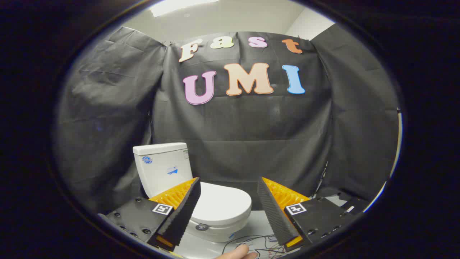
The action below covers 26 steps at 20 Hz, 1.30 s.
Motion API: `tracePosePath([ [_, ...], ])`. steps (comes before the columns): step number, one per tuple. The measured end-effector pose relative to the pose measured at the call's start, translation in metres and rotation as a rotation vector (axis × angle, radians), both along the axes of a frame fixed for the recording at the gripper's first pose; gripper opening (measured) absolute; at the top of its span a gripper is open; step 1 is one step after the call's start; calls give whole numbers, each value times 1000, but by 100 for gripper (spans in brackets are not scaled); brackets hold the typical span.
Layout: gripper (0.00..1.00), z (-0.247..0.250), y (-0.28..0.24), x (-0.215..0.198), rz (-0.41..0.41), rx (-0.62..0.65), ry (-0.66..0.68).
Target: Open the toilet lid.
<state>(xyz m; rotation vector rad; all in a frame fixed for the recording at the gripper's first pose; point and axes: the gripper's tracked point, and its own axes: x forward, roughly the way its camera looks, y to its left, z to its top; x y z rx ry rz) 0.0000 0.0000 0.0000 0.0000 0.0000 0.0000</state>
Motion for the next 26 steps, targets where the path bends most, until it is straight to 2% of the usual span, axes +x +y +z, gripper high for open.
tracePosePath([
  [26,98,-7,1,10,8,17,16],
])
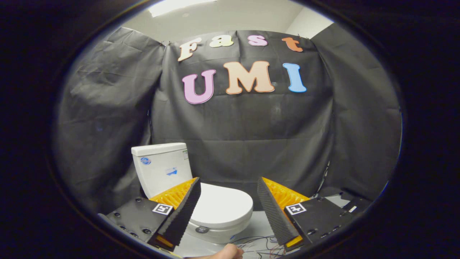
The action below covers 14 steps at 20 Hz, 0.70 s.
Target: Open the toilet lid.
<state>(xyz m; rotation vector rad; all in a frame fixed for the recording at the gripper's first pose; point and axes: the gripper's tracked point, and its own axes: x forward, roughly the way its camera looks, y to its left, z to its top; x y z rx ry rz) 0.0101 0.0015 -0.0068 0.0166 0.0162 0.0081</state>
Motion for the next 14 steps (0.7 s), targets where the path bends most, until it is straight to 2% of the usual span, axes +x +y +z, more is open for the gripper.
tracePosePath([
  [2,98,-1,5,32,4,-30,28],
  [8,98,-11,29,67,61,-104,62],
  [11,97,0,67,92,136,-10,-5],
  [14,97,-28,87,102,136,8,42],
])
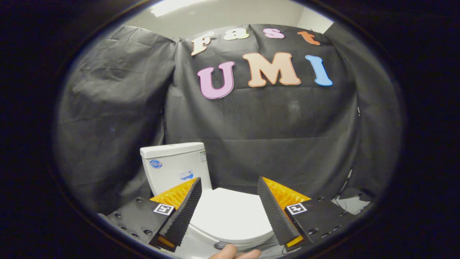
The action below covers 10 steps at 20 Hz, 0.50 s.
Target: Open the toilet lid.
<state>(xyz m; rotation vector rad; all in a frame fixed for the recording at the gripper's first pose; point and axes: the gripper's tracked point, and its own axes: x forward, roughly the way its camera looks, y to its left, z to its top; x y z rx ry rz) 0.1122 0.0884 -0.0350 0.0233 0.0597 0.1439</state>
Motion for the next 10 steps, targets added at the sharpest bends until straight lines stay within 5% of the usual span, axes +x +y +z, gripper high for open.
tracePosePath([
  [4,97,-28,8,-4,-26,-15,94],
  [10,99,-24,29,-3,-99,161,-37],
])
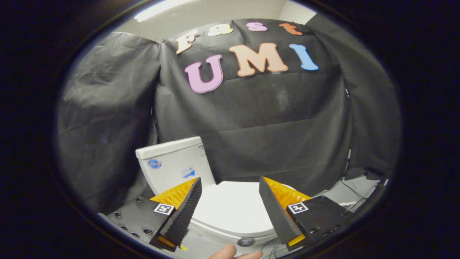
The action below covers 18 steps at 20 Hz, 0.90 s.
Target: Open the toilet lid.
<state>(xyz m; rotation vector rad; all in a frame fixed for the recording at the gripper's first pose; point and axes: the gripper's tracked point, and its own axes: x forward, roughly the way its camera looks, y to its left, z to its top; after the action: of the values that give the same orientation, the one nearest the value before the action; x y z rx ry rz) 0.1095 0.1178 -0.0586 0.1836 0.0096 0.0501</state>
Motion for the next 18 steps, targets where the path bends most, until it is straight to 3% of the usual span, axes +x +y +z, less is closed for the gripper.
tracePosePath([
  [5,99,-27,10,3,19,67,34],
  [8,99,-41,11,9,33,181,34],
  [18,98,-146,-27,-11,-177,799,28],
])
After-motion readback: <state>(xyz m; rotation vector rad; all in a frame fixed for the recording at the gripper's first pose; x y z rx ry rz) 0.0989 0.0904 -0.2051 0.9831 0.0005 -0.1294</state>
